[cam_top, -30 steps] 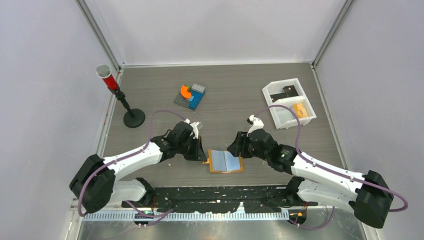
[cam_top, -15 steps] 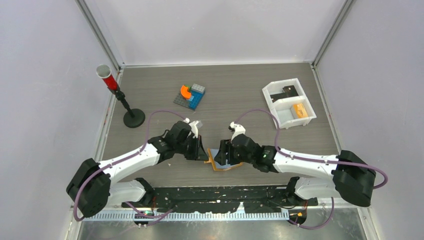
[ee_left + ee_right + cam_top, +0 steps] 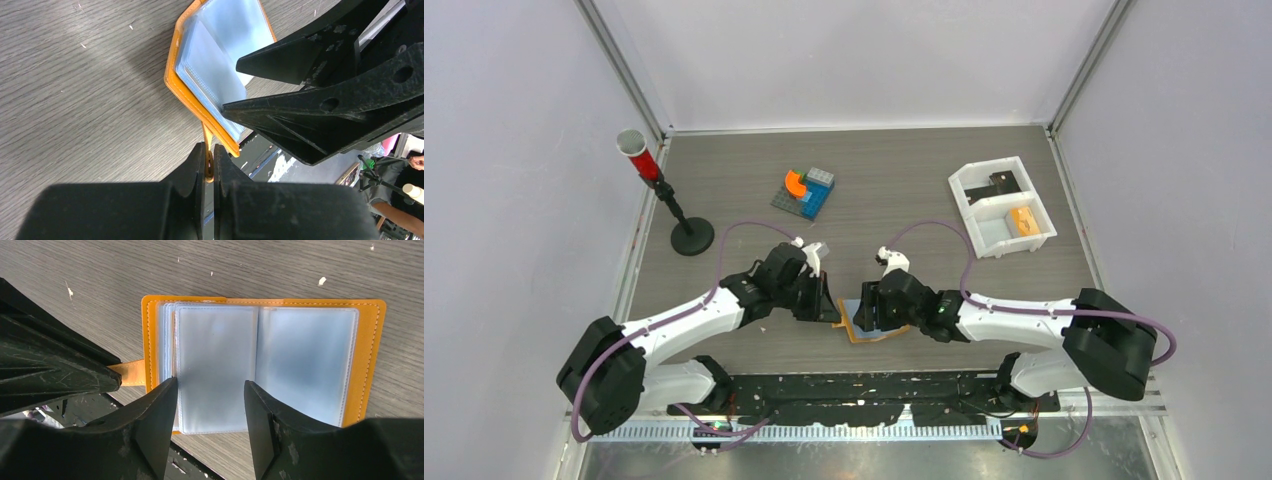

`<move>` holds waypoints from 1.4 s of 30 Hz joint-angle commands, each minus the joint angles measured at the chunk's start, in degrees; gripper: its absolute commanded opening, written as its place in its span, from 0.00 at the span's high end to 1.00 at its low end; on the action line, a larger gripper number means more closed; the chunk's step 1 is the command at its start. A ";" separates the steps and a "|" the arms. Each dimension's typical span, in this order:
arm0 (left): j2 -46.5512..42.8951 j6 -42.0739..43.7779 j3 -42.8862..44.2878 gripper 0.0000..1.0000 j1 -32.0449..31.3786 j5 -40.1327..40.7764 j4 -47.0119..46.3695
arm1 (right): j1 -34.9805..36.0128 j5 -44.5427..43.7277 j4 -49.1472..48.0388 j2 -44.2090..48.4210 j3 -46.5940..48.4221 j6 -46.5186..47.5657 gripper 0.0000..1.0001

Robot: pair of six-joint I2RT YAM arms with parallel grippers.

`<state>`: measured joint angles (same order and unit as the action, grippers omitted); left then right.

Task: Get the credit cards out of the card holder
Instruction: Remove the credit card from the card holder.

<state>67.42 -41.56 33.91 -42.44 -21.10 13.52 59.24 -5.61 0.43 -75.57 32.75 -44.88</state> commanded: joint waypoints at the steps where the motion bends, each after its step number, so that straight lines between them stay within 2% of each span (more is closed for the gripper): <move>1: -0.30 0.76 -0.07 1.00 -0.28 -1.46 -1.53 | 0.13 -1.39 -1.80 -0.55 1.85 0.40 0.43; 8: -0.04 1.97 0.40 1.00 -0.28 -0.69 -0.23 | 0.13 -5.79 2.32 1.35 1.26 0.47 0.49; 19: 1.57 3.67 1.20 1.00 -0.28 0.19 2.02 | 0.04 -12.35 9.01 5.39 0.92 0.68 0.50; 32: 4.51 7.13 3.52 1.00 -0.28 2.42 6.14 | -1.14 -12.75 10.42 7.67 -0.28 1.49 0.39; 36: 5.38 7.99 4.53 1.00 -0.28 3.48 7.66 | -2.24 -12.81 12.32 8.63 -0.41 1.98 0.39; 42: 6.12 8.85 6.31 1.00 -0.28 6.56 11.28 | -5.62 -11.96 15.27 15.59 -2.09 2.24 0.43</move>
<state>73.12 -34.70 37.12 -42.44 -17.26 21.43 55.53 -16.08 12.99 -64.62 31.62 -43.38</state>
